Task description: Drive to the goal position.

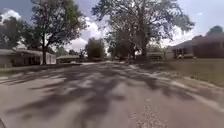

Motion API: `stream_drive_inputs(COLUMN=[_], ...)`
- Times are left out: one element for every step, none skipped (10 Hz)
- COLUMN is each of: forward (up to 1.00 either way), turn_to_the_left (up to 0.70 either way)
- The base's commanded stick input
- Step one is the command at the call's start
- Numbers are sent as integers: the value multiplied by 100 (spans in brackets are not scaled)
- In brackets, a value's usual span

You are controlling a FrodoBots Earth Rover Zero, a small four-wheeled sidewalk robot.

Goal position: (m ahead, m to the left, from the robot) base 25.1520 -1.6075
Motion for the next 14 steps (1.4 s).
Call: stream_drive_inputs(forward=[70, 70, 70, 70, 70, 70, 70, 70, 70, 70, 70, 70, 70, 70], turn_to_the_left=[-30, -35, -35, -22, -6, 0, 0, 0, 0, 0, 0, 0, 0, 0])
